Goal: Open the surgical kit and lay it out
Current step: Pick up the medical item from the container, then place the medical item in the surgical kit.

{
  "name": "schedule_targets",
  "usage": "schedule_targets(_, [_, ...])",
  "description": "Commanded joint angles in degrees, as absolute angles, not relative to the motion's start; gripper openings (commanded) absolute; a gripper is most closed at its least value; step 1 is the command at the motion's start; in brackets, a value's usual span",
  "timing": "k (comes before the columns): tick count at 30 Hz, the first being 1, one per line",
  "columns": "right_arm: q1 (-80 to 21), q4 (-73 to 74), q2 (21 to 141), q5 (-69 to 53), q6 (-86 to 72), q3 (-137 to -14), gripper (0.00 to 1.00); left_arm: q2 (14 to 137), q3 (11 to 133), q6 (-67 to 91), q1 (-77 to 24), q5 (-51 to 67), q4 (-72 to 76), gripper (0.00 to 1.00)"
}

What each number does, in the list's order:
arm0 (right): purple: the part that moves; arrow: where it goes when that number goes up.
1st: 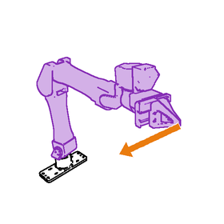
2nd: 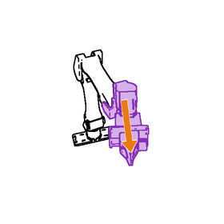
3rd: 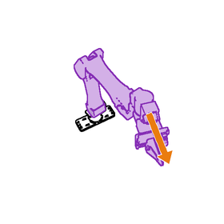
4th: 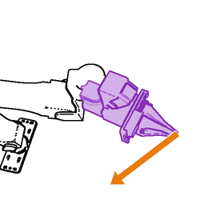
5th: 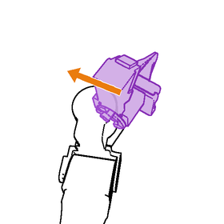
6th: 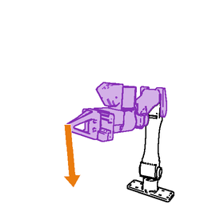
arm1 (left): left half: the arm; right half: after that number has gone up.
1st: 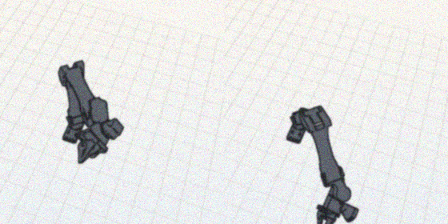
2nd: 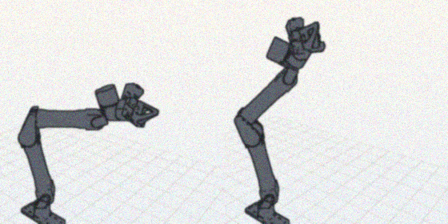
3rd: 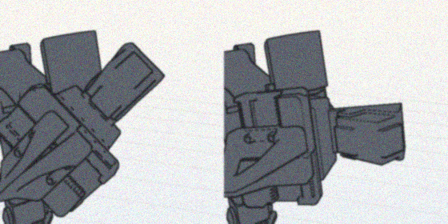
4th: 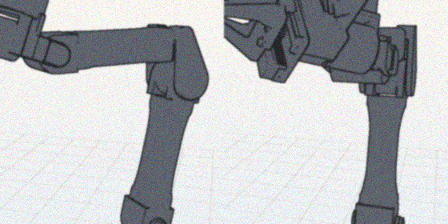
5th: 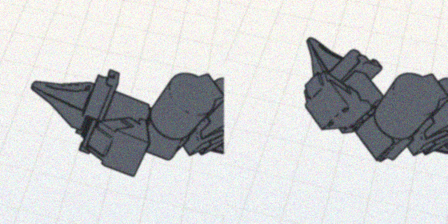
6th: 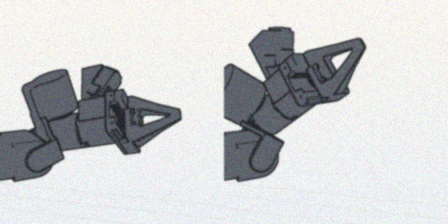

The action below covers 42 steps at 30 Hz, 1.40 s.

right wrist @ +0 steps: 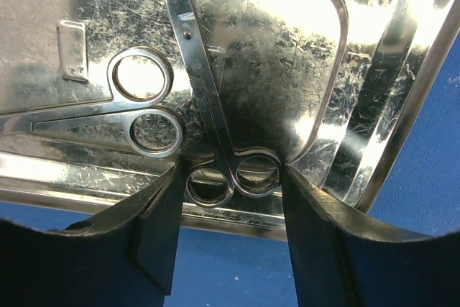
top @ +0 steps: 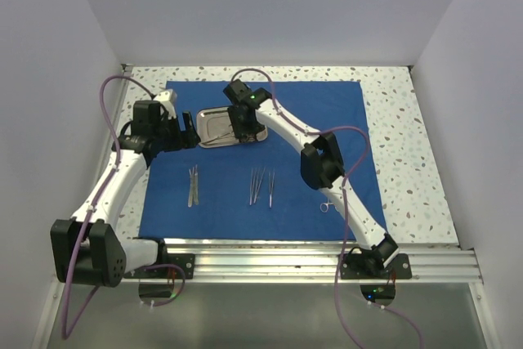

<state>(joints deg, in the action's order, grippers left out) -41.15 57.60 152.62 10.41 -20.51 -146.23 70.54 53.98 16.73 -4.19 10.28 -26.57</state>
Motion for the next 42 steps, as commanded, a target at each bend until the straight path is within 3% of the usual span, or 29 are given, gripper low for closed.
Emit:
schedule_targets(1, [-41.0,65.5,157.8,14.0,-19.5,-143.0,0.14,70.9,53.5,15.1,-3.7,11.3,-23.8,0.85])
schedule_targets(4, [-41.0,65.9,158.9,14.1,-19.8,-142.9,0.0,71.4,53.6,14.9,-3.7,11.3,-23.6,0.84])
schedule_targets(10, [-41.0,66.4,156.3,13.2,-20.0,-146.0,0.0,72.2,53.4,14.9,-3.7,11.6,-23.4,0.83])
schedule_targets(27, [-38.8,66.4,135.7,15.2,-20.0,-138.8,0.0,74.7,53.4,15.4,-3.8,13.1,-22.7,0.8])
schedule_targets(33, [-36.3,62.4,122.6,18.8,-20.0,-120.9,0.0,74.8,52.8,15.6,-3.8,13.6,-22.3,0.8])
schedule_targets(42, [-32.0,56.8,100.0,20.5,-25.0,-83.1,0.0,77.2,53.3,16.5,-4.0,15.3,-21.7,0.79])
